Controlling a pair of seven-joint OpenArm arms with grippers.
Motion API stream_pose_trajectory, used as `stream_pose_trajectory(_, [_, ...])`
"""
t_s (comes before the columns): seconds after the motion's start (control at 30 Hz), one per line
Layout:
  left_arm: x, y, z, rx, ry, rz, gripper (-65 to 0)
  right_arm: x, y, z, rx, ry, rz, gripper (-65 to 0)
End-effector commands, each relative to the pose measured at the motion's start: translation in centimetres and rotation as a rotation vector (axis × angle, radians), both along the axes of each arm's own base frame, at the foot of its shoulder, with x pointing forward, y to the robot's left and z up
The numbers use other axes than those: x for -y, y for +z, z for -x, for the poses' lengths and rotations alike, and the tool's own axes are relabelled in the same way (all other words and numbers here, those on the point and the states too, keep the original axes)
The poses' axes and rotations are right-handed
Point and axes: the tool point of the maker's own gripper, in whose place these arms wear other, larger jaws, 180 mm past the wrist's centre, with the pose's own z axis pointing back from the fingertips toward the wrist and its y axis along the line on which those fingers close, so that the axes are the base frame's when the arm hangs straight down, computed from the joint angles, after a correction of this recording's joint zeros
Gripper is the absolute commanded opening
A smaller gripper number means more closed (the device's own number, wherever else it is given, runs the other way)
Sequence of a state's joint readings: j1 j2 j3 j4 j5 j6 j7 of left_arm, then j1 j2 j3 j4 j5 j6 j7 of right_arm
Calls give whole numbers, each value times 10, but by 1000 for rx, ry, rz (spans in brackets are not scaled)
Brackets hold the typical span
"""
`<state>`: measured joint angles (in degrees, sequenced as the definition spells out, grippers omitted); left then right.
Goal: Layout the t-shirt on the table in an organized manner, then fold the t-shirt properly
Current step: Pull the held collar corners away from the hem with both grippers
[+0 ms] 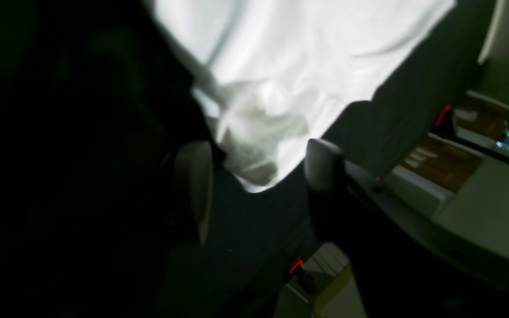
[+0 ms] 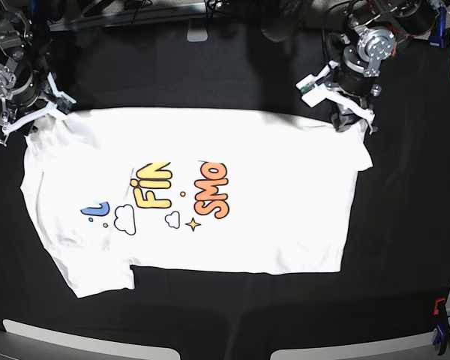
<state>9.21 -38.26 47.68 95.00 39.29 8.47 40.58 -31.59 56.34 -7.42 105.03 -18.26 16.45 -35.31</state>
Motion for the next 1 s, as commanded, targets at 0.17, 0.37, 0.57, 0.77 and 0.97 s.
stream_pose_trajectory(0.17, [-4,1,1,-5,-3,-16,-650,10,5,-7,21,18,22,-357])
stream_pose_trajectory(0.37, [-4,1,1,-5,-3,-15,-650,13,-8,1,-3,12,14,-357])
stream_pose_trajectory(0.57, [-4,1,1,-5,-3,-15,-650,1,-27,-6,49,20,37,-358])
stream_pose_trajectory(0.77, [-4,1,1,-5,-3,-15,-650,-11,-34,-23,75,16,63,-358])
stream_pose_trajectory(0.97, [-4,1,1,-4,-3,-16,-650,-15,-28,-34,120,10,60,-521])
